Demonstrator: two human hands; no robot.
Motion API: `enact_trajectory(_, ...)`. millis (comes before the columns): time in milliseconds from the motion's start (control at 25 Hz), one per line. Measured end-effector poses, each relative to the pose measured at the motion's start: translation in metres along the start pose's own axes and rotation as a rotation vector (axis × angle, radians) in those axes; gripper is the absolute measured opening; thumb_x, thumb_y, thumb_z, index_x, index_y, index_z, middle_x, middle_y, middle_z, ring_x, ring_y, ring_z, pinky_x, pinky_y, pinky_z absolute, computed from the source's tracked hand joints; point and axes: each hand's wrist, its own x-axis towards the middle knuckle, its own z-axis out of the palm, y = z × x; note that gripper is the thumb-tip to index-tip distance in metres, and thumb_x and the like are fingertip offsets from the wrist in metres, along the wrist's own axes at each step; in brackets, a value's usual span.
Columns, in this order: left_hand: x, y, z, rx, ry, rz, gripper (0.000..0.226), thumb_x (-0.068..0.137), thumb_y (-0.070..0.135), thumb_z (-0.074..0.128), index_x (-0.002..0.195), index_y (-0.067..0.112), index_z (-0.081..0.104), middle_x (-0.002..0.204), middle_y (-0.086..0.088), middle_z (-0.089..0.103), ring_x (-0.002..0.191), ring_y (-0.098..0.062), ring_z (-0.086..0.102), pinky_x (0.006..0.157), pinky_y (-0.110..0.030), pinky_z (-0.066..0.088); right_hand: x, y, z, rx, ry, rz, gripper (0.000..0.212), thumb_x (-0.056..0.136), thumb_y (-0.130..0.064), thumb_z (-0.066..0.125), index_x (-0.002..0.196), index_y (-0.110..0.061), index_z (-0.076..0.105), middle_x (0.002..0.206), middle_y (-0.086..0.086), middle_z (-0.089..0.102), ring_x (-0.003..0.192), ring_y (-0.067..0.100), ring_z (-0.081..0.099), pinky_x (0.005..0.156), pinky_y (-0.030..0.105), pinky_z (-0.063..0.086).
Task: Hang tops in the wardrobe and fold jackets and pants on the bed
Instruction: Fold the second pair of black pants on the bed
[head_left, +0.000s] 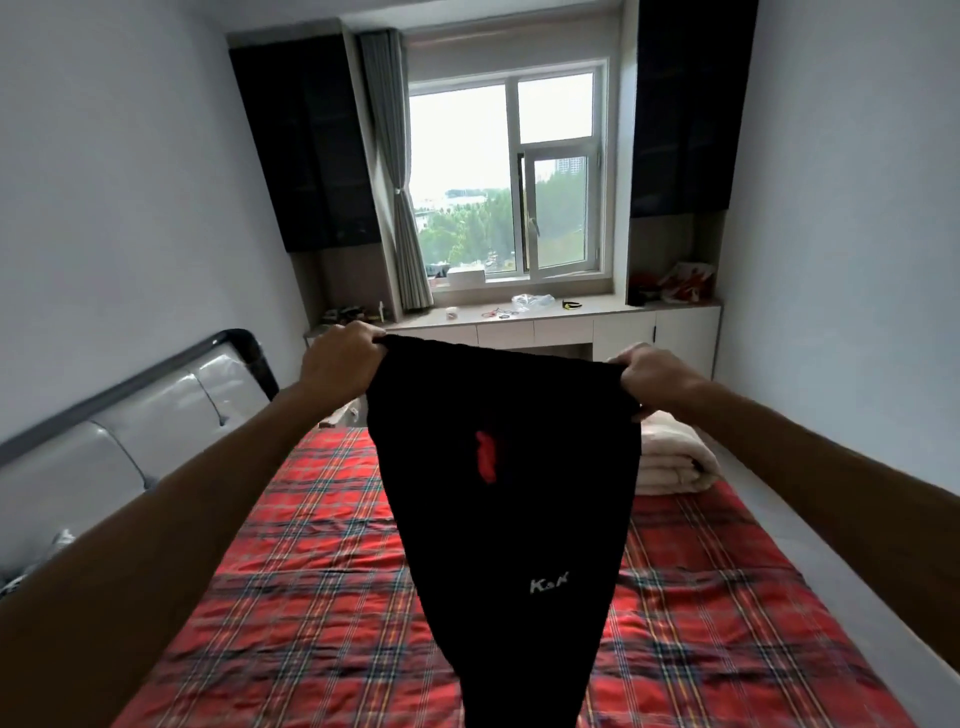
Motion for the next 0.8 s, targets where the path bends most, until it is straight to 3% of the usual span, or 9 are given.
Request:
enact_trajectory(80, 0.002, -0.007, -0.019, -0.275, -0.216, 0.019, 0.022, 0.097, 0.007, 0.048, 0.099, 0.004, 0.07, 0.07, -0.012, 0.063, 0.052, -0.017, 0.063, 0.047, -0.022, 0.045, 0.012, -0.023, -0.032, 0.164, 0.126, -0.028, 0.038, 0.085, 0.012, 0.036, 0.095, -0.004, 0.069, 0.084, 0.016, 0.064, 0.066, 0.026, 0.063, 0.046, 0.03, 0.057)
enact_trajectory(120, 0.001, -0.007, -0.029, -0.381, -0.338, 0.024, 0.022, 0.097, 0.001, 0.047, 0.102, -0.003, 0.068, 0.064, -0.011, 0.059, 0.043, -0.014, 0.057, 0.04, -0.02, 0.041, 0.017, -0.033, -0.045, 0.199, 0.175, -0.044, 0.036, 0.086, 0.012, 0.036, 0.094, -0.002, 0.068, 0.087, 0.017, 0.063, 0.069, 0.027, 0.063, 0.048, 0.031, 0.057)
enact_trajectory(200, 0.003, -0.008, -0.047, -0.459, -0.484, 0.064, 0.021, 0.096, -0.002, 0.048, 0.1, -0.001, 0.069, 0.063, -0.008, 0.061, 0.045, -0.013, 0.056, 0.043, -0.02, 0.046, 0.021, -0.048, -0.067, 0.176, 0.175, -0.108, 0.029, 0.089, 0.012, 0.041, 0.094, 0.003, 0.068, 0.084, 0.016, 0.063, 0.072, 0.025, 0.062, 0.056, 0.031, 0.058)
enact_trajectory(280, 0.006, -0.009, -0.056, -0.316, -0.502, 0.117, 0.023, 0.095, -0.003, 0.051, 0.095, 0.008, 0.071, 0.06, 0.003, 0.064, 0.048, -0.006, 0.056, 0.05, -0.018, 0.047, 0.018, -0.055, -0.08, 0.027, 0.035, -0.198, 0.019, 0.091, 0.009, 0.051, 0.096, 0.005, 0.069, 0.078, 0.009, 0.063, 0.074, 0.019, 0.059, 0.068, 0.029, 0.053)
enact_trajectory(400, 0.01, -0.005, -0.059, -0.082, -0.472, 0.186, 0.015, 0.095, 0.01, 0.059, 0.096, 0.014, 0.073, 0.055, 0.015, 0.063, 0.045, 0.003, 0.054, 0.052, -0.015, 0.043, 0.017, -0.045, -0.081, -0.427, -0.096, -0.332, 0.015, 0.089, 0.003, 0.061, 0.096, -0.001, 0.074, 0.078, 0.007, 0.067, 0.081, 0.025, 0.063, 0.08, 0.037, 0.053)
enact_trajectory(520, 0.012, 0.004, -0.049, 0.031, -0.428, 0.25, 0.017, 0.095, 0.023, 0.062, 0.09, 0.013, 0.074, 0.063, 0.006, 0.067, 0.046, 0.002, 0.054, 0.052, -0.012, 0.043, 0.02, -0.026, -0.072, -0.762, 0.074, -0.467, 0.014, 0.088, -0.005, 0.061, 0.088, -0.007, 0.074, 0.084, 0.011, 0.069, 0.085, 0.027, 0.067, 0.077, 0.038, 0.054)
enact_trajectory(600, 0.017, 0.013, -0.043, 0.082, -0.343, 0.255, 0.019, 0.094, 0.024, 0.06, 0.09, 0.011, 0.073, 0.072, -0.006, 0.067, 0.052, -0.004, 0.058, 0.057, -0.019, 0.046, 0.019, -0.017, -0.073, -0.828, 0.287, -0.412, 0.01, 0.089, -0.014, 0.061, 0.09, -0.013, 0.071, 0.086, 0.011, 0.068, 0.084, 0.031, 0.067, 0.077, 0.042, 0.056)
enact_trajectory(720, 0.022, 0.022, -0.042, 0.271, -0.035, 0.264, 0.015, 0.093, 0.034, 0.059, 0.098, 0.022, 0.065, 0.085, -0.006, 0.066, 0.078, -0.023, 0.063, 0.072, -0.033, 0.049, 0.023, -0.01, -0.077, -0.512, 0.357, -0.197, 0.014, 0.088, -0.003, 0.06, 0.1, -0.006, 0.067, 0.09, 0.017, 0.068, 0.084, 0.036, 0.067, 0.078, 0.048, 0.058)
enact_trajectory(800, 0.025, 0.025, -0.042, 0.074, 0.083, 0.388, 0.012, 0.092, 0.021, 0.062, 0.104, 0.021, 0.059, 0.093, -0.008, 0.069, 0.082, -0.026, 0.064, 0.075, -0.037, 0.053, 0.019, -0.013, -0.08, -0.006, 0.276, -0.121, 0.016, 0.088, 0.008, 0.056, 0.096, -0.004, 0.065, 0.09, 0.016, 0.064, 0.08, 0.031, 0.067, 0.068, 0.037, 0.061)
